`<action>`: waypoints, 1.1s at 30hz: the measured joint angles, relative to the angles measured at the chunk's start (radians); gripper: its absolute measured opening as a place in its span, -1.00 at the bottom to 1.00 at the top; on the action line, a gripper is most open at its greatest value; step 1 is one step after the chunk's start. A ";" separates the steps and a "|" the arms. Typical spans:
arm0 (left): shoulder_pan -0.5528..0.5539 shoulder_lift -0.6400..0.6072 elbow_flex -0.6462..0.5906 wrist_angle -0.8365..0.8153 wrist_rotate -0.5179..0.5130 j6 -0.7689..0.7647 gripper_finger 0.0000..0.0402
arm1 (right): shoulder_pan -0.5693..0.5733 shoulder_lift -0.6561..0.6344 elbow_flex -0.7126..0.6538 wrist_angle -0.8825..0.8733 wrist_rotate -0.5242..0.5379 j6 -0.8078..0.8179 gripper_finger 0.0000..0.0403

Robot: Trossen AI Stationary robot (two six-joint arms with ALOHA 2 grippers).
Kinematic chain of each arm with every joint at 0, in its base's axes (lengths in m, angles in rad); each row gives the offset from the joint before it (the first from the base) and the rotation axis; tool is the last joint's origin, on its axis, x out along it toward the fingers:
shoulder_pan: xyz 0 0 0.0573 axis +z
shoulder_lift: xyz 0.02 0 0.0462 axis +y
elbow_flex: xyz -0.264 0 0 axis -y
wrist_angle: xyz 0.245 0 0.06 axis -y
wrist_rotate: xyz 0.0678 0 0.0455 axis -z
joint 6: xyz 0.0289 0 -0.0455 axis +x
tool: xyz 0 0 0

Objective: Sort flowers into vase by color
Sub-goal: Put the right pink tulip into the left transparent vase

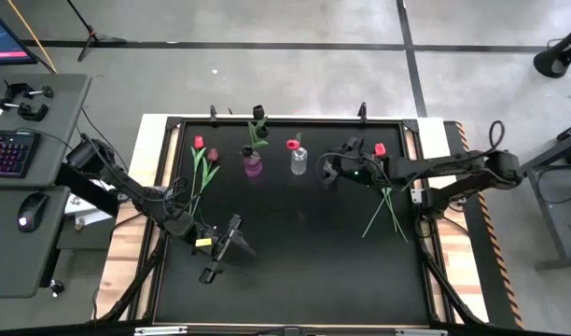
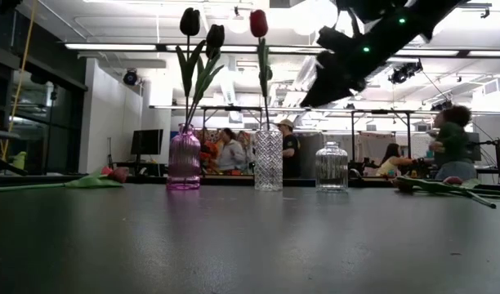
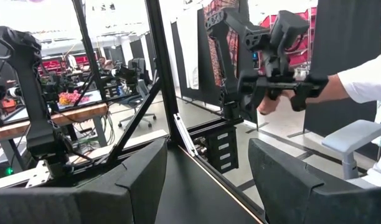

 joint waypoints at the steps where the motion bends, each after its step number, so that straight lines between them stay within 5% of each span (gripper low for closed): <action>1: 0.000 0.000 0.000 0.000 0.000 0.000 0.06 | 0.000 -0.009 0.000 -0.047 -0.023 0.021 0.48; 8: 0.000 0.000 0.000 0.000 0.000 -0.001 0.06 | 0.000 -0.049 0.000 -0.395 -0.076 0.244 0.48; 20: 0.000 0.000 0.000 0.001 0.000 0.000 0.06 | -0.037 -0.048 0.000 -0.915 0.216 0.822 0.46; 33: 0.000 0.000 0.000 0.007 0.000 -0.001 0.06 | -0.293 0.017 -0.001 -0.915 0.235 0.844 0.00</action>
